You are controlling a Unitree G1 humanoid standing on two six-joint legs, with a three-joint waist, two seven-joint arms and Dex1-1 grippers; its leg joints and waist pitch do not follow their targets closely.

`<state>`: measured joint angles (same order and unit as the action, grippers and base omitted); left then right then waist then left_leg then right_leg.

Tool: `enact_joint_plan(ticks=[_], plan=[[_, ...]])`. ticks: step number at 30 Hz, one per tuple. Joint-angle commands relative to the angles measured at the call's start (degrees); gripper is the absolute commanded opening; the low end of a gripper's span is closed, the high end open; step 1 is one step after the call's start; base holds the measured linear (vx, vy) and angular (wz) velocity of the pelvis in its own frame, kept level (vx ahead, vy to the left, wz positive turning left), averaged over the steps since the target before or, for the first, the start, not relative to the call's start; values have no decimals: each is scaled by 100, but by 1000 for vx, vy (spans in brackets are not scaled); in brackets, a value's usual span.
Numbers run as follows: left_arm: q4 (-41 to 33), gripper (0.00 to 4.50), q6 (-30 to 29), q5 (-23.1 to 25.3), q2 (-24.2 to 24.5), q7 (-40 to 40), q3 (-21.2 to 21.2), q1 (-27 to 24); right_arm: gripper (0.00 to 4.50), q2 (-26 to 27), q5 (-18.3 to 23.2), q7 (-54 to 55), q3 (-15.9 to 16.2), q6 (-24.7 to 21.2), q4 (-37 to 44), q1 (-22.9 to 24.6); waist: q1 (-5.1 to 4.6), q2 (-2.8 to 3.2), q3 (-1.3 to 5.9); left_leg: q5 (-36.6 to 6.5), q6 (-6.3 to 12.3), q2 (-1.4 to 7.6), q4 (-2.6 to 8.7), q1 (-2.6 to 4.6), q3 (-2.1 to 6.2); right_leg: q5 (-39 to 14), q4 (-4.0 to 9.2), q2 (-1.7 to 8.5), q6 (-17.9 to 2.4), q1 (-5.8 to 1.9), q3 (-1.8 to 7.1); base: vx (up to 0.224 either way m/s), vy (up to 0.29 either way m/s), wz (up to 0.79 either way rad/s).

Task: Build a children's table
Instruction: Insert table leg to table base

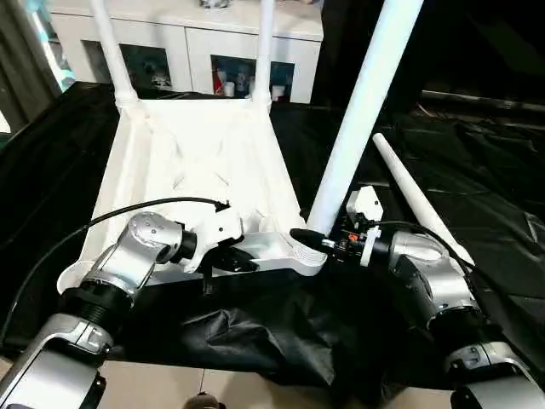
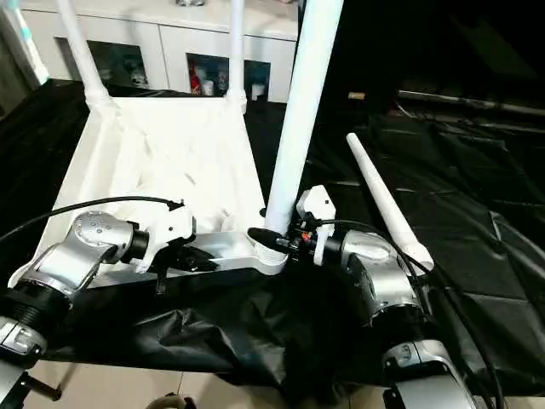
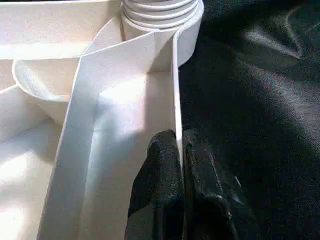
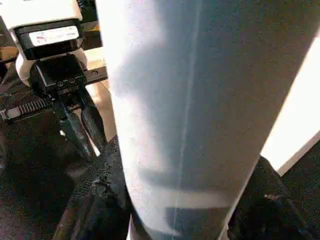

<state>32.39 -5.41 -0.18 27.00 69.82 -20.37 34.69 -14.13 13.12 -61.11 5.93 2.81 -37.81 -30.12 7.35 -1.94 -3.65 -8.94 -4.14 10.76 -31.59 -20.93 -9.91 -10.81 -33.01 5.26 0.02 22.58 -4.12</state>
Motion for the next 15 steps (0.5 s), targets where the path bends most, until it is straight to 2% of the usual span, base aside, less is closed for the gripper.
enact_joint_plan(ticks=[1, 3, 5, 6, 7, 8, 9, 10, 11, 12, 13, 14, 15], plan=[[-278, 0, 97, -150, -95, 52, 192, 226, 191, 51, -403, 150, 283, -231, -659, 216, -12, 91, 241, -3224, -214, 290, 503, 170, 171, -3194, 537, 446, -774, -48, 253, 0, 0, 0], [-279, 0, 67, -153, -98, 26, 202, 224, 191, 75, -413, 228, 255, -209, -702, 202, -14, 81, 243, -3204, -213, 287, 500, 168, 169, -3250, 542, 451, -765, -60, 247, 0, 0, 0], [-226, 0, -118, -108, -147, -153, 226, 268, 191, 147, -519, 753, 167, -152, -918, 103, -26, 83, 243, -3194, -235, 286, 496, 175, 171, -3286, 536, 451, -766, -49, 243, 0, 0, 0], [-89, 0, -287, -14, -232, -464, 261, 354, 191, 250, -597, 1398, 36, -105, -1202, -22, -51, 78, 224, -3253, -261, 281, 501, 169, 182, -3420, 543, 454, -734, -42, 227, 0, 0, 0], [172, 0, -516, 135, -393, -1027, 333, 502, 191, 422, -636, 2278, -170, -61, -1571, -183, -103, 87, 202, -3413, -328, 263, 505, 179, 205, -3656, 574, 438, -650, -33, 179, 0, 0, 0], [172, 0, -516, 135, -393, -1027, 333, 502, 191, 422, -636, 2278, -170, -61, -1571, -183, -157, 99, 186, -3660, -385, 246, 495, 229, 239, -4013, 647, 427, -481, -35, 80, 0, 0, 0], [363, 0, -671, 208, -537, -1476, 412, 605, 191, 542, -633, 2863, -299, -69, -1787, -287, -194, 73, 161, -3778, -387, 241, 495, 213, 259, -4142, 676, 416, -377, -53, 18, -70, 19, -18], [509, 0, -797, 252, -666, -1837, 478, 682, 191, 643, -617, 3326, -401, -82, -1948, -370, -247, 166, 157, -4149, -389, 264, 528, 248, 288, -4127, 732, 378, -285, -107, -156, -75, 34, -22], [731, 0, -982, 299, -942, -2408, 560, 792, 191, 856, -525, 4137, -602, -124, -2221, -525, -296, 306, 114, -4797, -453, 397, 830, 14, 306, -3330, 397, 208, -377, -359, -325, -75, 34, -22], [806, 0, -1065, 319, -1094, -2622, 567, 838, 191, 986, -432, 4437, -708, -166, -2343, -604, -166, 435, 117, -5329, -504, 510, 1185, -400, 248, -2301, -493, 92, -531, -719, -308, -132, 34, -19], [850, 0, -1117, 332, -1191, -2749, 569, 866, 191, 1071, -369, 4612, -775, -194, -2418, -654, 166, 426, 136, -5344, -380, 381, 1250, -398, -151, -949, -781, -106, -488, -494, -248, -91, -27, -2], [890, 0, -1210, 343, -1364, -2904, 558, 902, 191, 1180, -345, 4821, -802, -223, -2506, -719, -8, 227, 180, -4917, -236, 332, 1165, -182, -130, -1448, -721, -21, -434, -461, 25, -91, -27, -2], [894, 0, -1240, 355, -1423, -2953, 545, 912, 191, 1219, -340, 4869, -803, -235, -2533, -742, 0, -200, 155, -3089, -348, 96, 90, 446, 69, -4676, 555, 686, -215, 209, 324, 46, -115, 0]])
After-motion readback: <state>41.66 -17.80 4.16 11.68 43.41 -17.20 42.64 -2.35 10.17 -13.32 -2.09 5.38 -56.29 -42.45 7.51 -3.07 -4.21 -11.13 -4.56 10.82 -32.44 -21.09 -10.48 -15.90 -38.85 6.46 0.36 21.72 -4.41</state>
